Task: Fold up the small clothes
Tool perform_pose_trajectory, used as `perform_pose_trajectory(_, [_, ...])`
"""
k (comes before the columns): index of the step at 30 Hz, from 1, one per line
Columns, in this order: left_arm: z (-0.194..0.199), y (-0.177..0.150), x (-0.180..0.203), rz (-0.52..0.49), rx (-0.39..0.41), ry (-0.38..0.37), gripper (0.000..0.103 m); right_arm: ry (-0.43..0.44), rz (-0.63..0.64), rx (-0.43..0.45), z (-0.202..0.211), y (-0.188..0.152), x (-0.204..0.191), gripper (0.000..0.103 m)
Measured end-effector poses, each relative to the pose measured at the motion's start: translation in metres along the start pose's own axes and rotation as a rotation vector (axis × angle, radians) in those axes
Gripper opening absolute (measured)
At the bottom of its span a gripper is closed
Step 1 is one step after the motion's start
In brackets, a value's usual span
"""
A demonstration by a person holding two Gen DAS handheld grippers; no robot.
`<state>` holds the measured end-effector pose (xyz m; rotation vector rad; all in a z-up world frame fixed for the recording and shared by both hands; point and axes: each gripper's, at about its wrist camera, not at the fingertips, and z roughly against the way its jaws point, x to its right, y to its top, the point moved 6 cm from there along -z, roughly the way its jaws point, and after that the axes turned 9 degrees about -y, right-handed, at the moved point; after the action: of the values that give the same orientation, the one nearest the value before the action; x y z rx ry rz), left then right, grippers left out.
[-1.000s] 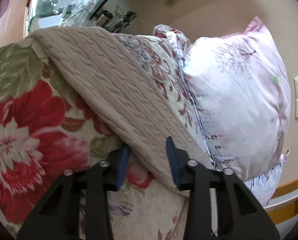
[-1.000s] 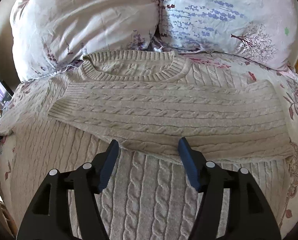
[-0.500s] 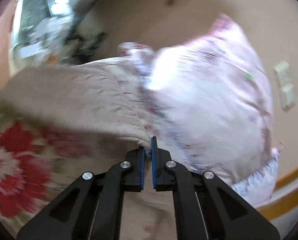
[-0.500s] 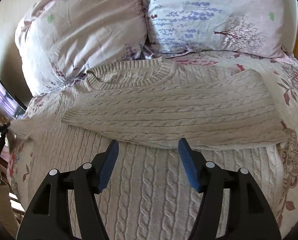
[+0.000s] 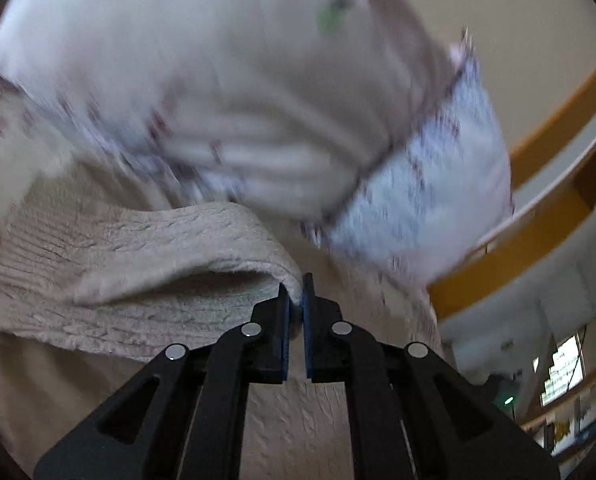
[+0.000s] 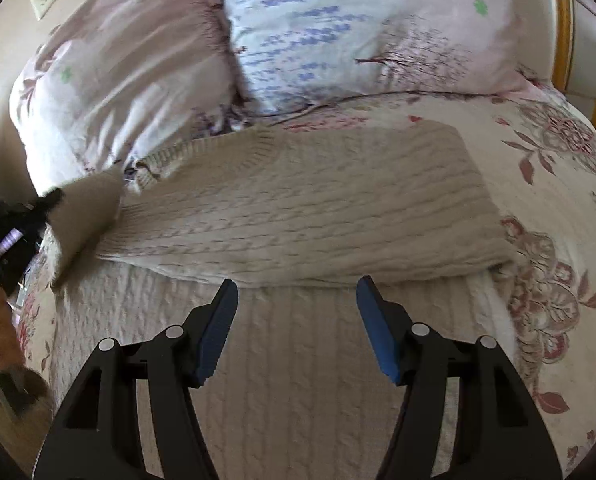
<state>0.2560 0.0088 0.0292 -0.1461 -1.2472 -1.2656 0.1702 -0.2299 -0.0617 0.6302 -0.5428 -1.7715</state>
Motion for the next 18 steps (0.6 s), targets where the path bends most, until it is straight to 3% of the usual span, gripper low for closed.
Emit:
perform_pose_trajectory(4, [-0.031,-0.036,-0.004,-0.034,-0.112,0.056,0.007,-0.013,-0.004,0.001,0.002,0.000,0.007,0.064])
perform_pose_trajectory(7, [-0.026,-0.048,-0.010,-0.016,-0.161,0.043,0.020,-0.011,0.019,0.026,0.006,0.004,-0.001,0.064])
perform_pose_trajectory(9, [-0.008,-0.049,-0.016,-0.006,-0.145,0.039,0.030,0.002,0.073,0.051,0.012,0.009,-0.014,0.064])
perform_pose_trajectory(13, [0.040,-0.046,-0.048,-0.003,-0.070,0.125,0.033,0.077,0.308,0.152,0.032,0.013,-0.077,0.063])
perform_pose_trajectory(18, [0.083,-0.051,-0.077,-0.046,-0.043,0.240,0.033,0.142,0.617,0.251,0.040,0.002,-0.167,0.057])
